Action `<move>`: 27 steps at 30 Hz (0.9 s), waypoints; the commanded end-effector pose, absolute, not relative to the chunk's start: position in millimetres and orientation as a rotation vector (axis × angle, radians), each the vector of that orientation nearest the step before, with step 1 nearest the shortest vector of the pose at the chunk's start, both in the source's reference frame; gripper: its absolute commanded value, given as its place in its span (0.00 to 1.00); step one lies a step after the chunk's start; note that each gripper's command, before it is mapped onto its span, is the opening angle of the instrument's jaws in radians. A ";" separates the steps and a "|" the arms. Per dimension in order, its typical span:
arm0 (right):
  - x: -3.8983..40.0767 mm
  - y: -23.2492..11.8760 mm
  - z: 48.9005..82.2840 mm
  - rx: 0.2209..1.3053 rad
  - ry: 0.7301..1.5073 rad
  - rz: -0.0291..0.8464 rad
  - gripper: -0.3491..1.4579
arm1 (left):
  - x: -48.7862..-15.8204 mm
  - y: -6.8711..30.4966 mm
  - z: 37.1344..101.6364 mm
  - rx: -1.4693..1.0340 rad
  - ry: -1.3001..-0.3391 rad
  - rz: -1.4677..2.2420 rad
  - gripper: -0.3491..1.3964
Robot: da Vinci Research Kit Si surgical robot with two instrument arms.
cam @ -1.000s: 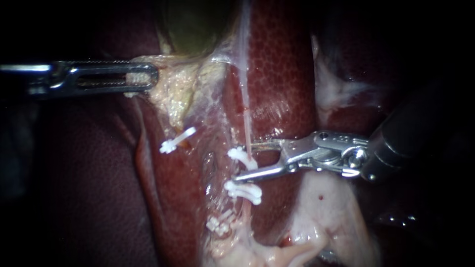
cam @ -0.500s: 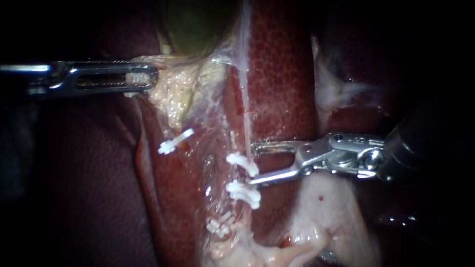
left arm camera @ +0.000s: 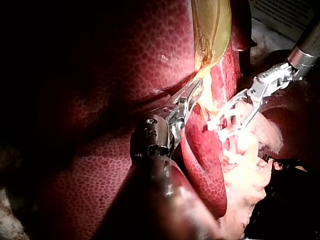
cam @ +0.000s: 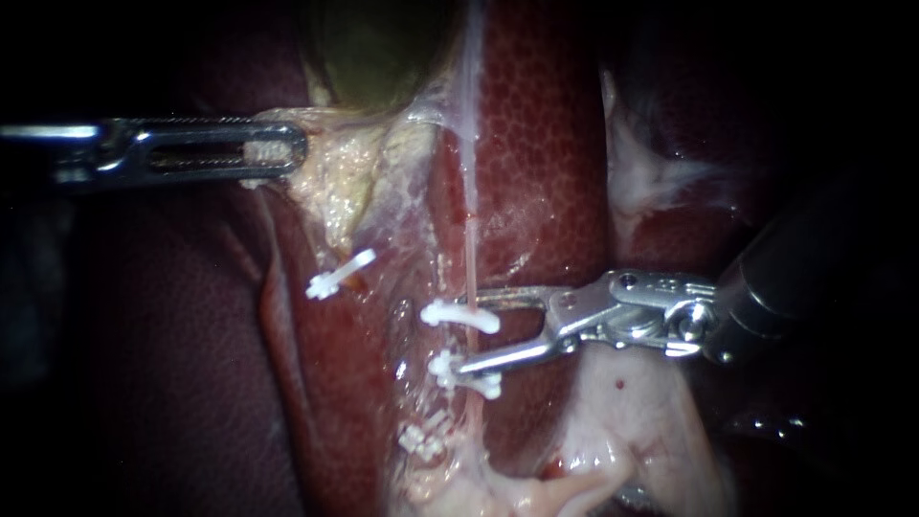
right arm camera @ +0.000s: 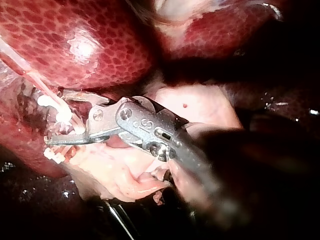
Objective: Going back third clip right tube
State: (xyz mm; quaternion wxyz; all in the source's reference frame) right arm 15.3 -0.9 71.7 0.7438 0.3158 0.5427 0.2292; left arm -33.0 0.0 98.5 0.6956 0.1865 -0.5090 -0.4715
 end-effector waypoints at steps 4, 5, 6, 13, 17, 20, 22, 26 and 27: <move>13.3 0.2 70.9 0.691 1.187 0.511 0.52 | -33.0 0.0 98.5 0.417 -1.136 -1.052 0.00; 12.8 0.5 70.7 0.689 1.186 0.515 0.52 | -32.9 0.0 98.5 0.417 -1.136 -1.052 0.00; 12.3 0.8 70.5 0.679 1.187 0.509 0.52 | -32.9 0.0 98.5 0.417 -1.136 -1.052 0.00; 8.8 2.9 67.8 0.614 1.206 0.433 0.52 | -32.9 0.0 98.5 0.417 -1.136 -1.052 0.00; 7.8 3.3 65.1 0.575 1.224 0.357 0.52 | -32.9 0.0 98.5 0.417 -1.136 -1.052 0.00; 7.4 3.6 62.9 0.557 1.235 0.318 0.52 | -33.0 0.0 98.5 0.417 -1.136 -1.052 0.00; 7.1 3.8 61.6 0.553 1.239 0.304 0.52 | -33.0 0.0 98.5 0.417 -1.136 -1.052 0.00; 6.4 4.3 59.3 0.539 1.248 0.270 0.52 | -33.0 0.0 98.5 0.416 -1.136 -1.052 0.00; 6.2 4.4 59.0 0.538 1.249 0.266 0.52 | -33.1 -0.1 98.6 0.416 -1.136 -1.052 0.00</move>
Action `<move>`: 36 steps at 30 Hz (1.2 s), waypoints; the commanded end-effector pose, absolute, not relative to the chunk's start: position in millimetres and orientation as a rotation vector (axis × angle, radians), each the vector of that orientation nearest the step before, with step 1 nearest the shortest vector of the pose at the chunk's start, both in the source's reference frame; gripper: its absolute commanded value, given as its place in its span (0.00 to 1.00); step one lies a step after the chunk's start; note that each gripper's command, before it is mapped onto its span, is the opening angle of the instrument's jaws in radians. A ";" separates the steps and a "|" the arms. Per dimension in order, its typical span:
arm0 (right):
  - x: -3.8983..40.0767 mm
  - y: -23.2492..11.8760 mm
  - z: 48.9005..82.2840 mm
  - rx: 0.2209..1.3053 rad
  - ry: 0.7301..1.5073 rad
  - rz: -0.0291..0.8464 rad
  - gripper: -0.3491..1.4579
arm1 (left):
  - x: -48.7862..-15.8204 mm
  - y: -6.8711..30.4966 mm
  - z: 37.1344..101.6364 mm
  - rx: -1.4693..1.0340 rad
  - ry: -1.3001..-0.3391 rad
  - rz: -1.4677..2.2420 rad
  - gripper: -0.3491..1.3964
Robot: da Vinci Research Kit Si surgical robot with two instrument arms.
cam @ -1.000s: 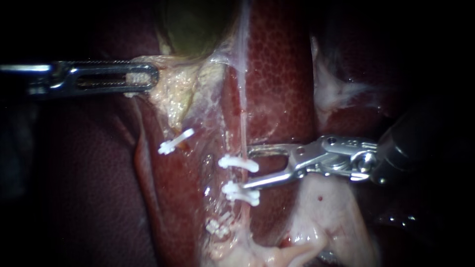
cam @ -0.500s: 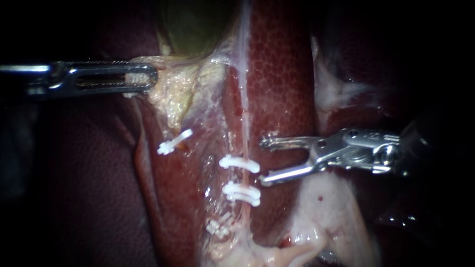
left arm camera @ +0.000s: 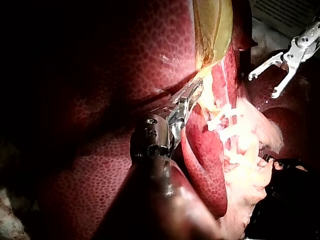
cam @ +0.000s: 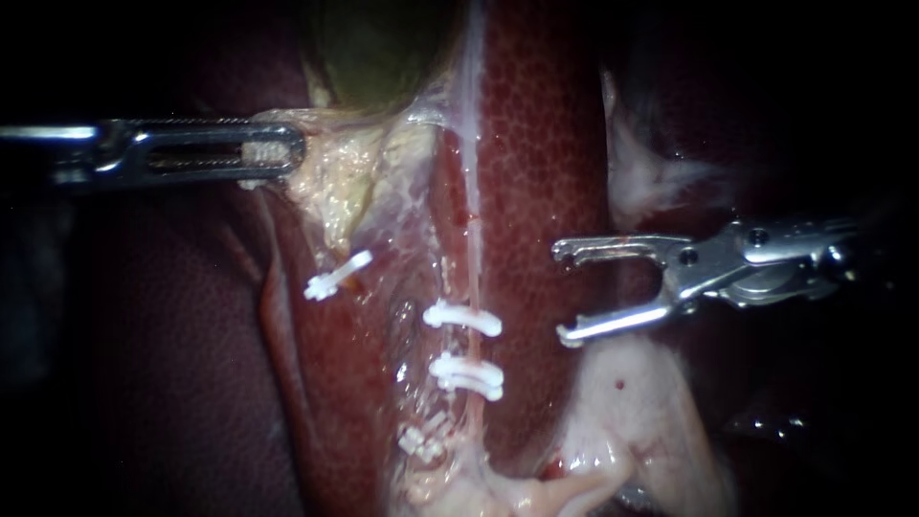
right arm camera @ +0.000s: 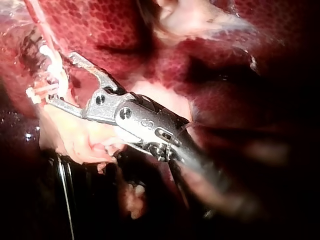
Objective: Going back third clip right tube
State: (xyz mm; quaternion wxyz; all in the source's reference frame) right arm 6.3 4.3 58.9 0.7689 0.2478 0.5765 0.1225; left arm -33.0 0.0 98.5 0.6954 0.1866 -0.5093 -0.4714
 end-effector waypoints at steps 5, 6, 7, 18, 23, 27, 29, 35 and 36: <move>5.5 5.2 57.7 0.534 1.261 0.258 0.52 | -33.3 -0.2 98.8 0.413 -1.136 -1.052 0.01; 5.4 5.2 57.7 0.534 1.261 0.258 0.52 | -33.3 -0.2 98.9 0.413 -1.136 -1.052 0.01; 5.3 5.2 57.7 0.534 1.261 0.258 0.52 | -33.3 -0.2 98.9 0.413 -1.136 -1.052 0.01; 5.3 5.1 57.8 0.534 1.262 0.256 0.52 | -35.1 -1.3 101.4 0.401 -1.119 -1.042 0.01; 5.3 5.1 57.8 0.529 1.265 0.252 0.52 | -36.9 -2.4 103.1 0.412 -1.100 -1.021 0.01; 5.3 5.0 57.9 0.529 1.265 0.252 0.52 | -38.1 -3.1 104.0 0.424 -1.090 -1.019 0.01; 5.3 5.0 57.9 0.532 1.267 0.259 0.52 | -38.5 -3.4 104.2 0.427 -1.089 -1.015 0.01; 5.5 5.0 57.9 0.534 1.274 0.268 0.52 | -39.1 -3.4 104.5 0.430 -1.087 -1.012 0.01; 5.5 5.0 57.9 0.534 1.274 0.268 0.52 | -39.1 -3.4 104.5 0.430 -1.087 -1.012 0.01</move>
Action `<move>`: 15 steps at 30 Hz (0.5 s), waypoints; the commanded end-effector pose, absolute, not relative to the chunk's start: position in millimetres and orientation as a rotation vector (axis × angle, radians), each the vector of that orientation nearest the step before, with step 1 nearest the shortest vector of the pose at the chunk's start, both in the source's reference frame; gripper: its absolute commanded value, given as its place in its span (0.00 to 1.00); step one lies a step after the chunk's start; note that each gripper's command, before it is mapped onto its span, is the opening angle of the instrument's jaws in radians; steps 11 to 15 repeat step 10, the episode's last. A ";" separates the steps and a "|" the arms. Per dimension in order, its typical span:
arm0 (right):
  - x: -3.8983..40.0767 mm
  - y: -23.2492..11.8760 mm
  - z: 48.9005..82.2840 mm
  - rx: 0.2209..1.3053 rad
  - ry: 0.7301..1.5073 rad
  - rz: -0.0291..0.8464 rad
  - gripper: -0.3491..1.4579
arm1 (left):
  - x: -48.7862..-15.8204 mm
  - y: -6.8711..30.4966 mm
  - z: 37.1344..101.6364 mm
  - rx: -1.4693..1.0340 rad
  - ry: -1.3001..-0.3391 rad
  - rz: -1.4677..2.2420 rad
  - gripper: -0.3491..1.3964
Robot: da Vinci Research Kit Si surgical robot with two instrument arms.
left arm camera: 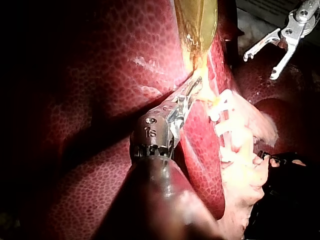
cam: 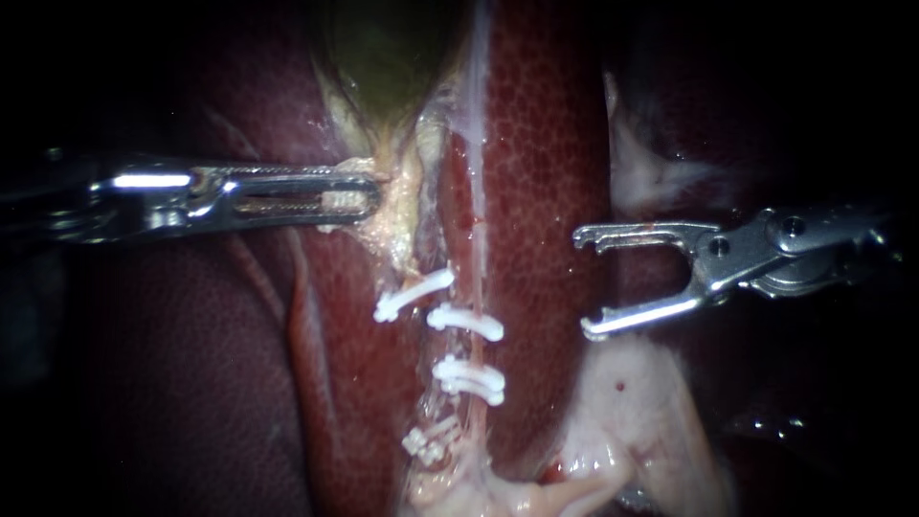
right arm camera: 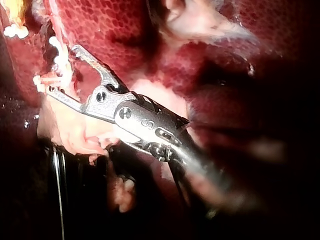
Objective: Going back third clip right tube
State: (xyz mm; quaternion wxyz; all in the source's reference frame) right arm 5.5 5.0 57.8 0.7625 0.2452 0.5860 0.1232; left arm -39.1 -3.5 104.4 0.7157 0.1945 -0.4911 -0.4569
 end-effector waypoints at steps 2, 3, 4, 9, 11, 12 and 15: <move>5.6 5.0 57.9 0.533 1.277 0.270 0.52 | -39.1 -3.4 104.5 0.430 -1.087 -1.012 0.01; 5.7 5.1 57.9 0.536 1.276 0.275 0.52 | -39.1 -3.4 104.5 0.430 -1.087 -1.012 0.01; 5.7 5.1 57.9 0.536 1.278 0.276 0.52 | -39.2 -3.4 104.5 0.430 -1.087 -1.012 0.01; 5.8 5.1 57.8 0.536 1.279 0.284 0.52 | -39.2 -3.4 104.5 0.430 -1.087 -1.012 0.01; 5.8 5.1 57.8 0.540 1.278 0.289 0.52 | -39.2 -3.4 104.5 0.430 -1.087 -1.012 0.01; 5.8 5.1 57.8 0.540 1.278 0.289 0.52 | -39.2 -3.4 104.5 0.430 -1.087 -1.012 0.01; 5.8 5.1 57.8 0.540 1.278 0.289 0.52 | -39.2 -3.4 104.5 0.430 -1.087 -1.012 0.01</move>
